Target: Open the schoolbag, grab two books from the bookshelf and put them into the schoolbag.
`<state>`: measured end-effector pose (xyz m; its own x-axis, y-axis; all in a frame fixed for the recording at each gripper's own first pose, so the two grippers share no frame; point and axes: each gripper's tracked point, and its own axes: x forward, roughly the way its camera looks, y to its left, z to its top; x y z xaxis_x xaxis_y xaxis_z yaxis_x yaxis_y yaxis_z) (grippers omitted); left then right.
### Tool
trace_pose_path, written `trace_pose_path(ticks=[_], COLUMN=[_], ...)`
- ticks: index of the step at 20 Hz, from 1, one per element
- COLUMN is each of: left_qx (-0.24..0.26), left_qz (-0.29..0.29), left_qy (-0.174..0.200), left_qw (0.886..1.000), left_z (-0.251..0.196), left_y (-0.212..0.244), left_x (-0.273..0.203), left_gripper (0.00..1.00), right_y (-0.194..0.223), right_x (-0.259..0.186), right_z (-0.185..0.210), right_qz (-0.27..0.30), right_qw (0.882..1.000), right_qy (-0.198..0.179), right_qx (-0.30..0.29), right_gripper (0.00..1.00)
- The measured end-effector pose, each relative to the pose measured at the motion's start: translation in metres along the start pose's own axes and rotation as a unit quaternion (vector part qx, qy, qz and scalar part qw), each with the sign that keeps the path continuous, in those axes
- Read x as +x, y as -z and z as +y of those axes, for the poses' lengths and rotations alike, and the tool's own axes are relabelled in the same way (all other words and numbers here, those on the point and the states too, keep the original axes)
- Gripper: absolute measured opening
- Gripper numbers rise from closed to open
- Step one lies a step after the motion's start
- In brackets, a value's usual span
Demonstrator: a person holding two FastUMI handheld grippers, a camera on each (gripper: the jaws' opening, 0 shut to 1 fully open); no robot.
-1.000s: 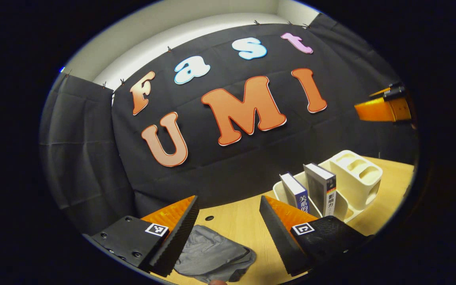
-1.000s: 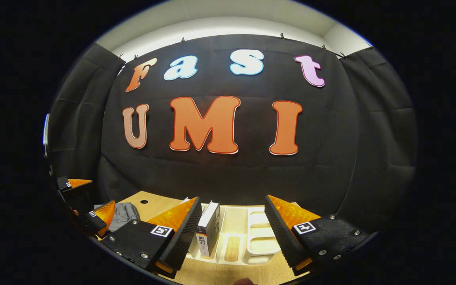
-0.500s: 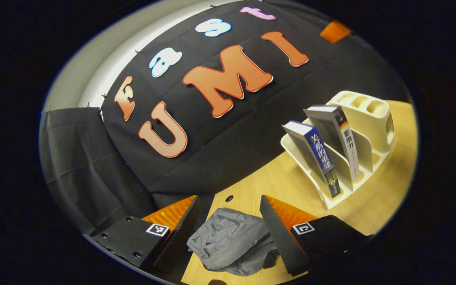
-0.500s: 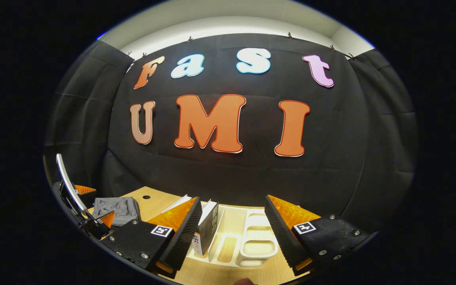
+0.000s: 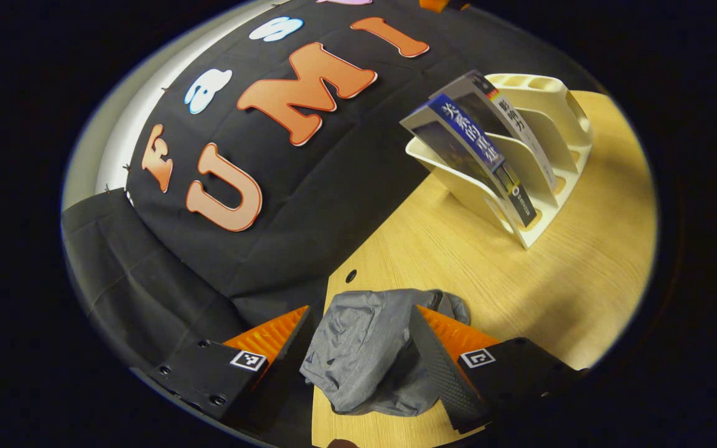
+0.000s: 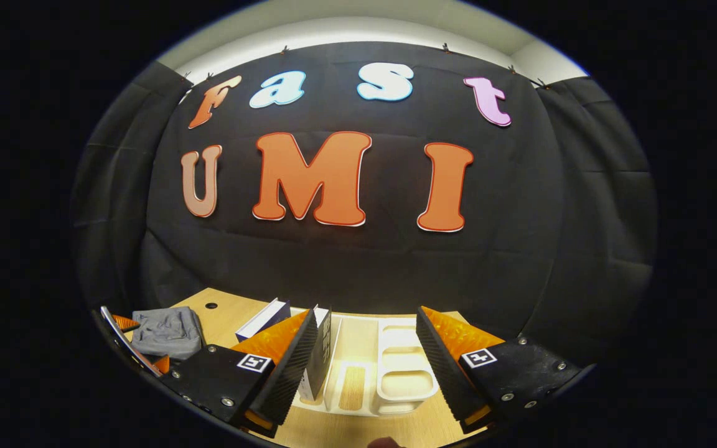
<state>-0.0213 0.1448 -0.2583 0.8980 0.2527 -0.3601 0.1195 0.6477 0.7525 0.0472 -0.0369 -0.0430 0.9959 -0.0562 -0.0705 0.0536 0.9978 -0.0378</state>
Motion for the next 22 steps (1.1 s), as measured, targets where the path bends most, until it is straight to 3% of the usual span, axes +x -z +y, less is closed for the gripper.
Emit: trace_pose_path(ticks=[5, 12, 22], left_qx=[0.040, 0.073, 0.099], left_qz=[0.004, 0.033, 0.033], left_qy=[0.022, 0.013, -0.001], left_qw=[0.999, 0.997, 0.995], left_z=[-0.011, -0.008, -0.004], left_y=[0.028, 0.058, 0.056], left_x=[0.016, 0.032, 0.033], left_gripper=[0.97, 0.97, 0.96], right_y=[-0.003, -0.004, -0.001], right_x=[0.003, 0.008, 0.004], right_z=[0.008, 0.021, 0.017], right_qz=[0.007, 0.012, 0.014], right_qw=[0.999, 1.000, 1.000], right_qy=[0.034, 0.027, 0.020], right_qx=[0.005, -0.006, -0.008], right_gripper=[0.95, 0.95, 0.95])
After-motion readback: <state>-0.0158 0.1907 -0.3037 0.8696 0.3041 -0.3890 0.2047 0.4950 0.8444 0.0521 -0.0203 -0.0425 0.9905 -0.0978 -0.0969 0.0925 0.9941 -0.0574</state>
